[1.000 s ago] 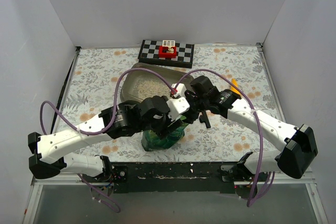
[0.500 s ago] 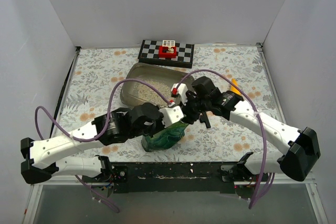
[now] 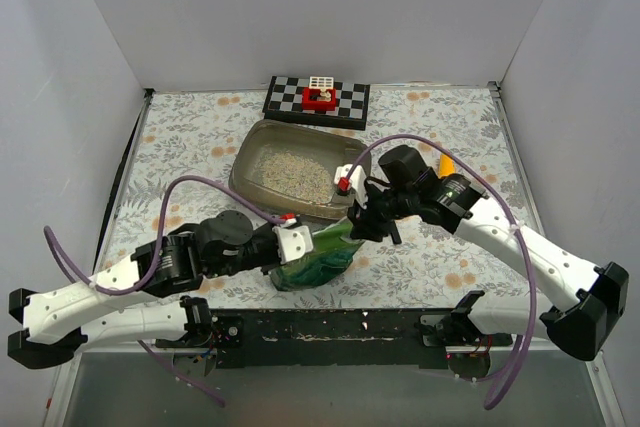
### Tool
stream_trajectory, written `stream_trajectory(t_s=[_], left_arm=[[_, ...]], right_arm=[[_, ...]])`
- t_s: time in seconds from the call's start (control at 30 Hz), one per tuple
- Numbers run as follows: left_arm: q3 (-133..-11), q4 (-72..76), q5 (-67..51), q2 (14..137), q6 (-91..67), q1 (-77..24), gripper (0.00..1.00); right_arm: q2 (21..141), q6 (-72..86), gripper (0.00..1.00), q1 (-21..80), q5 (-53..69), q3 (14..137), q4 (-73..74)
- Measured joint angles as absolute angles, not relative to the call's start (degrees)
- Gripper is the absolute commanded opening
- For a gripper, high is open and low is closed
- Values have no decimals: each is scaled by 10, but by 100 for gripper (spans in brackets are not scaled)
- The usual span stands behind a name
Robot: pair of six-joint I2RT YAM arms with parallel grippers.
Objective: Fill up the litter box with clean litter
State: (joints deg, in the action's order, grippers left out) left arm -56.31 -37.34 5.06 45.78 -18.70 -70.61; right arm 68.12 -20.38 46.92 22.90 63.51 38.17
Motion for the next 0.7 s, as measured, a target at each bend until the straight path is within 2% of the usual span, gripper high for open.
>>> stream_trajectory(t_s=[0.13,0.2,0.3,0.47,0.7], left_arm=[[-523,-355,43,404,-179,-706,0],[-503,-342,39,379,-178,-706,0],[-479,-326,32,354,-175,-706,0],[-459,-312,21,331,-171,-706,0],[-444,-306,18,303,-164,-706,0]], right_arm=[[661,-209,50,476,218,673,452],[644,-206,58,477,199,693,477],[621,-199,63,477,173,731,496],[613,-199,64,477,150,788,501],[689,-206,65,477,163,799,498]])
